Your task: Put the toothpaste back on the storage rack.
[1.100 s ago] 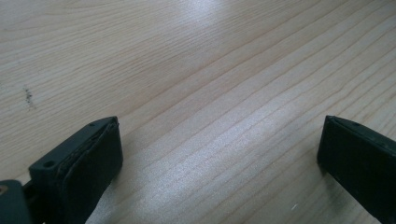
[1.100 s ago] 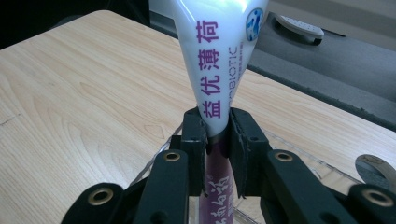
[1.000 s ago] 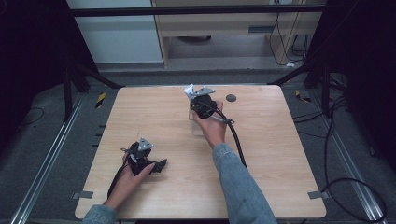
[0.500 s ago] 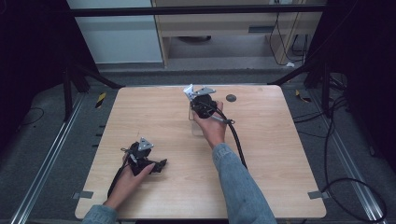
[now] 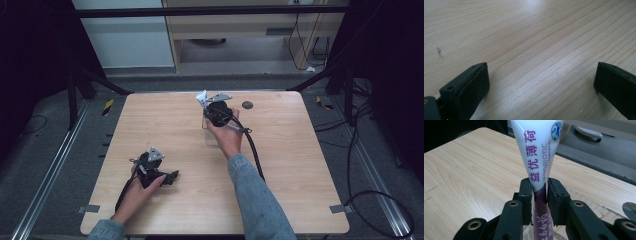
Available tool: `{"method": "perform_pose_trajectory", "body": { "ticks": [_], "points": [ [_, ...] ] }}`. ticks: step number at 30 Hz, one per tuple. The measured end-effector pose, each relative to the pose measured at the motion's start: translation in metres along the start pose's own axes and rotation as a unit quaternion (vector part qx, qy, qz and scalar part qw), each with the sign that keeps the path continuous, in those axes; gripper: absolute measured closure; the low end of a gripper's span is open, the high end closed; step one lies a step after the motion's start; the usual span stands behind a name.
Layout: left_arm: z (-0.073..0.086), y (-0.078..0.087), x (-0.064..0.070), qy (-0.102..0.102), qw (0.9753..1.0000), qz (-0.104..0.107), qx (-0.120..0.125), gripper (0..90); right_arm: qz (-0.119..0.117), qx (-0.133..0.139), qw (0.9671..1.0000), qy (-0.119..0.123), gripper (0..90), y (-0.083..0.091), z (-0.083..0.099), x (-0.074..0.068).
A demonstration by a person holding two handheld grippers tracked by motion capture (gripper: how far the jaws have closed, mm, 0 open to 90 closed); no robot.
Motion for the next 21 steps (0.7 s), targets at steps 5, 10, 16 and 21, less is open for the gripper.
{"method": "perform_pose_trajectory", "body": {
  "ticks": [5,10,16,21],
  "points": [
    [-0.0001,-0.0001,0.0000,0.000,1.0000,0.000,0.000,0.0,-0.002,0.000,1.0000,-0.003,73.2,0.0009,0.0006,0.0001],
    [0.0000,0.0000,0.0000,-0.001,1.0000,0.000,0.000,0.0,-0.003,-0.003,1.0000,-0.002,73.2,0.0013,0.0023,0.0001],
    [0.0000,0.0000,0.0000,-0.001,1.0000,0.000,0.000,0.0,-0.006,-0.004,1.0000,0.000,73.1,0.0021,0.0021,-0.0012],
    [0.0000,0.0000,-0.0001,-0.001,1.0000,0.000,0.000,0.0,-0.007,-0.004,1.0000,-0.001,72.0,0.0041,0.0019,-0.0012]
  ]
}}
Point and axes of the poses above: each handheld gripper's, and its own axes: y roughly backward along the jaws, z roughly out of its underside, x roughly to its right, the point moved 9 cm from there along -y, roughly forward along the jaws, and after that the axes turned 2 degrees about -x, right-handed, at the moved point
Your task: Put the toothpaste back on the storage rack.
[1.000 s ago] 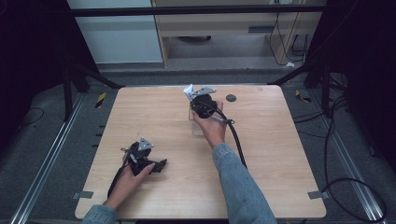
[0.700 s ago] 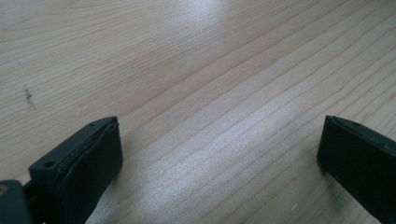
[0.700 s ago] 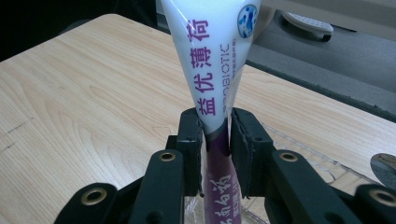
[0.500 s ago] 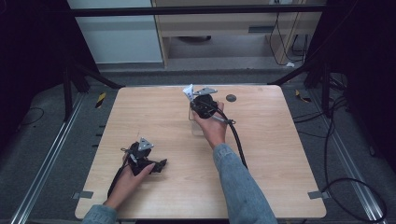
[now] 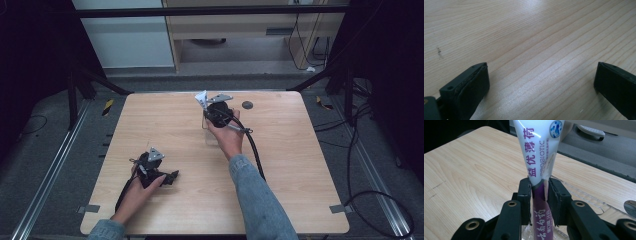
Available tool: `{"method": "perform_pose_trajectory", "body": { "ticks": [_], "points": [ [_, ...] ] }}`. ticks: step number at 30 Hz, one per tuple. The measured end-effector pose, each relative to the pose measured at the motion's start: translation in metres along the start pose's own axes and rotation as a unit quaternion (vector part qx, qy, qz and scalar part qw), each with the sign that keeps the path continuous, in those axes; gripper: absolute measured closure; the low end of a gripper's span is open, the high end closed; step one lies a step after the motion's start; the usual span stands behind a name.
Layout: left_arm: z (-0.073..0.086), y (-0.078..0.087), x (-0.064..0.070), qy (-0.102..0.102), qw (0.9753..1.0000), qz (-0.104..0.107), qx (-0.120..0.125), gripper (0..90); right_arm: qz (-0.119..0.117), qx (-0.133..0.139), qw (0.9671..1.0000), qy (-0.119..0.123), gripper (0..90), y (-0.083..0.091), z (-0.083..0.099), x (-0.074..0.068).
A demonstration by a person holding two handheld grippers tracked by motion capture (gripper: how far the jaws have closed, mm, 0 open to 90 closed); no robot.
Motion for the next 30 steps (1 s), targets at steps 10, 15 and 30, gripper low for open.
{"method": "perform_pose_trajectory", "body": {
  "ticks": [10,15,30],
  "points": [
    [0.000,0.000,0.000,0.000,1.0000,0.000,0.000,0.0,-0.004,0.001,1.0000,0.002,72.9,0.006,0.003,-0.001],
    [0.000,0.000,0.000,0.000,1.0000,0.000,0.000,0.0,-0.003,0.005,1.0000,-0.003,72.5,0.010,0.004,0.002],
    [0.000,0.000,0.000,0.000,1.0000,0.000,0.000,0.0,-0.002,0.015,0.9999,-0.005,65.8,0.031,-0.001,0.010]
  ]
}}
Point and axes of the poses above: each handheld gripper's, and its own axes: y roughly backward along the jaws, z roughly out of its underside, x roughly to its right, the point moved 9 cm from there along -y, roughly forward along the jaws, and after that the axes turned 2 degrees about -x, right-handed, at the moved point
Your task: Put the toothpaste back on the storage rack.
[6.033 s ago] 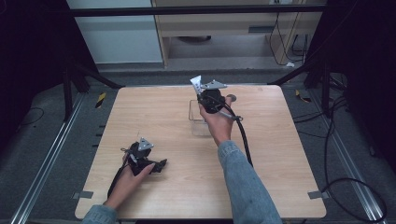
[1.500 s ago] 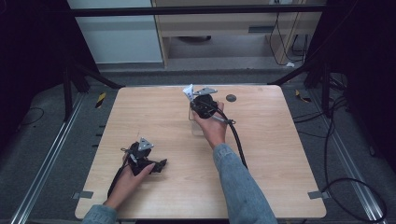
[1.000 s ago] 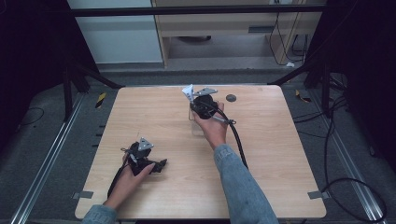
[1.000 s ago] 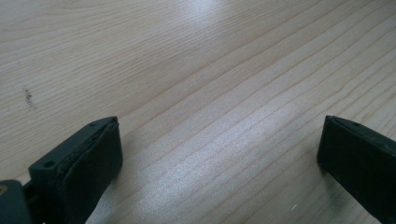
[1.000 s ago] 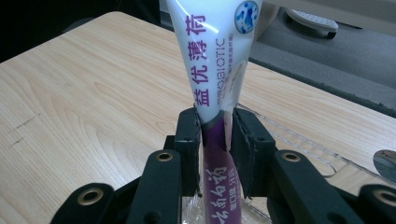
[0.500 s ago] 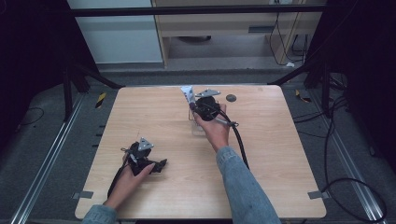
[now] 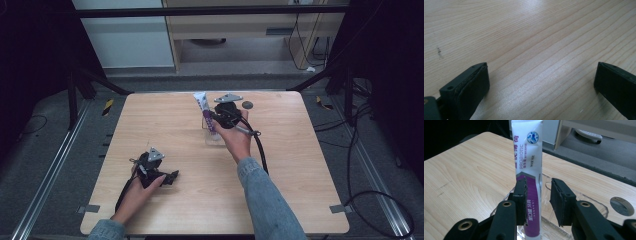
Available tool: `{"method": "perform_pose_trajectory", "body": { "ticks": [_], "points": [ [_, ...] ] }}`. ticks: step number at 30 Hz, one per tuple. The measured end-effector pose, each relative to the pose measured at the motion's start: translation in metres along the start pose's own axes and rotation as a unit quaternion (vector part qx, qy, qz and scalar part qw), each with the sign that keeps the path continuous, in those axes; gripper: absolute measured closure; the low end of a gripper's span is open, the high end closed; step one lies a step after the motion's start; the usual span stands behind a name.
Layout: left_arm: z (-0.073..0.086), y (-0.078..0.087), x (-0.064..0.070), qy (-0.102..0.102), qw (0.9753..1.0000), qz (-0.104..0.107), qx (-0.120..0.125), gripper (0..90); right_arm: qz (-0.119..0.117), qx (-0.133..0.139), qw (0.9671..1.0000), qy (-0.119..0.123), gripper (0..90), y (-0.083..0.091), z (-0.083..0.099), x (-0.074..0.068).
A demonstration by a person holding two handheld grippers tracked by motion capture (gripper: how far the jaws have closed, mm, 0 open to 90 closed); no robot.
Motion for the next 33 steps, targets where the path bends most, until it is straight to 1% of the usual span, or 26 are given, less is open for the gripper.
{"method": "perform_pose_trajectory", "body": {
  "ticks": [1,7,9,11,12,14,16,22,23,25,26,30,31,33],
  "points": [
    [0.000,0.000,0.000,0.000,1.0000,0.000,0.000,0.0,0.001,-0.001,1.0000,0.003,64.9,0.001,0.000,0.001],
    [0.000,0.000,0.000,0.000,1.0000,0.000,0.000,0.0,-0.002,-0.005,1.0000,0.001,58.4,0.011,0.003,0.006],
    [0.000,0.000,0.000,0.000,1.0000,0.000,0.000,0.0,0.000,-0.006,1.0000,-0.004,53.1,0.014,0.003,0.008],
    [0.000,0.000,0.000,0.000,1.0000,0.000,0.000,0.0,0.006,0.000,1.0000,-0.001,48.3,0.017,0.002,0.012],
    [0.000,0.000,0.000,0.000,1.0000,0.000,0.000,0.0,0.005,0.002,1.0000,-0.001,46.5,0.018,0.002,0.013],
    [0.000,0.000,0.000,0.000,1.0000,0.000,0.000,0.0,-0.001,0.002,0.9999,-0.011,40.8,0.019,0.002,0.014],
    [0.000,0.000,0.000,0.000,1.0000,0.000,0.000,0.0,-0.004,-0.001,0.9999,-0.015,36.9,0.020,0.002,0.014],
    [0.000,0.000,0.000,0.000,1.0000,0.000,0.000,0.0,-0.008,-0.003,0.9998,-0.017,29.3,0.025,0.003,0.016],
    [0.000,0.000,0.000,0.000,1.0000,0.000,0.000,0.0,-0.008,-0.006,0.9998,-0.015,28.5,0.026,0.004,0.017],
    [0.000,0.000,0.000,0.000,1.0000,0.000,0.000,0.0,-0.005,-0.010,0.9999,-0.003,25.8,0.027,0.005,0.019],
    [0.000,0.000,0.000,0.000,1.0000,0.000,0.000,0.0,-0.004,-0.015,0.9999,-0.002,24.3,0.028,0.007,0.020],
    [0.000,0.000,0.000,0.000,1.0000,0.000,0.000,0.0,-0.010,-0.022,0.9997,-0.010,20.3,0.033,0.013,0.023],
    [0.000,0.000,0.000,0.000,1.0000,0.000,0.000,0.0,-0.009,-0.022,0.9997,-0.007,19.5,0.034,0.014,0.023],
    [0.000,0.000,0.000,0.000,1.0000,0.000,0.000,0.0,-0.014,-0.023,0.9996,-0.008,17.5,0.037,0.016,0.023]
  ]
}}
Point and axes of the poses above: each handheld gripper's, and its own axes: y roughly backward along the jaws, z roughly out of its underside, x roughly to its right, the point moved 9 cm from there along -y, roughly forward along the jaws, and after that the axes turned 2 degrees about -x, right-handed, at the moved point
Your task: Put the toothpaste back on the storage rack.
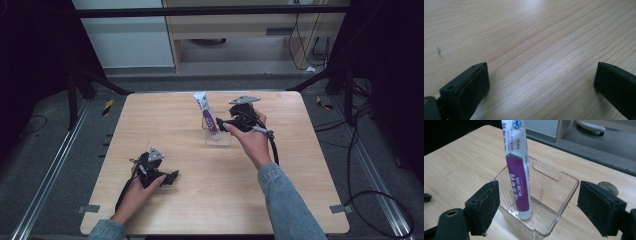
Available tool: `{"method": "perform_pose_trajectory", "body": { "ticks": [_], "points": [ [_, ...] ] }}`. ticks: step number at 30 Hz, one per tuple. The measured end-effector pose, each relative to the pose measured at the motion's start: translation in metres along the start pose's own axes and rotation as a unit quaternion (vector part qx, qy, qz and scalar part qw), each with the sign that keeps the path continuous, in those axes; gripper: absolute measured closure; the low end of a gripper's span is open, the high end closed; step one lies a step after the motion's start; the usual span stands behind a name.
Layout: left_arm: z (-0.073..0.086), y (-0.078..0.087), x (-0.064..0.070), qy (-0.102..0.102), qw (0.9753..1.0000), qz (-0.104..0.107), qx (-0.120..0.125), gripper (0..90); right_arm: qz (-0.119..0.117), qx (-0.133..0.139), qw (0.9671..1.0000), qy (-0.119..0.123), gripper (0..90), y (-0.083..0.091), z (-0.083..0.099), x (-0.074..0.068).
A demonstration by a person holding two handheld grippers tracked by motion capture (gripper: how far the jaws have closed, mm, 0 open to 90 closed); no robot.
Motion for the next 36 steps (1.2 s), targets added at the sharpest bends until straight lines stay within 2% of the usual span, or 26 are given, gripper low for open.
{"method": "perform_pose_trajectory", "body": {
  "ticks": [2,9,11,25,36],
  "points": [
    [0.000,0.000,0.000,0.000,1.0000,0.000,0.000,0.0,-0.005,-0.001,1.0000,-0.003,17.3,0.004,0.002,0.001],
    [0.000,0.000,0.000,0.000,1.0000,0.000,0.000,0.0,-0.011,-0.005,0.9999,0.010,13.6,0.020,0.006,0.008],
    [0.000,0.000,0.000,0.000,1.0000,0.000,0.000,0.0,-0.012,-0.006,0.9999,0.005,13.0,0.024,0.008,0.010],
    [0.000,0.000,0.000,0.000,1.0000,0.000,0.000,0.0,0.004,-0.007,0.9999,-0.009,11.9,0.043,0.030,0.031],
    [0.000,0.000,0.000,0.000,1.0000,-0.001,0.000,0.0,0.013,-0.005,0.9998,-0.012,10.7,0.059,0.047,0.040]
  ]
}}
Point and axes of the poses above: each handheld gripper's, and its own axes: y roughly backward along the jaws, z roughly out of its underside, x roughly to its right, the point moved 9 cm from there along -y, roughly forward along the jaws, and after that the axes turned 2 degrees about -x, right-handed, at the moved point
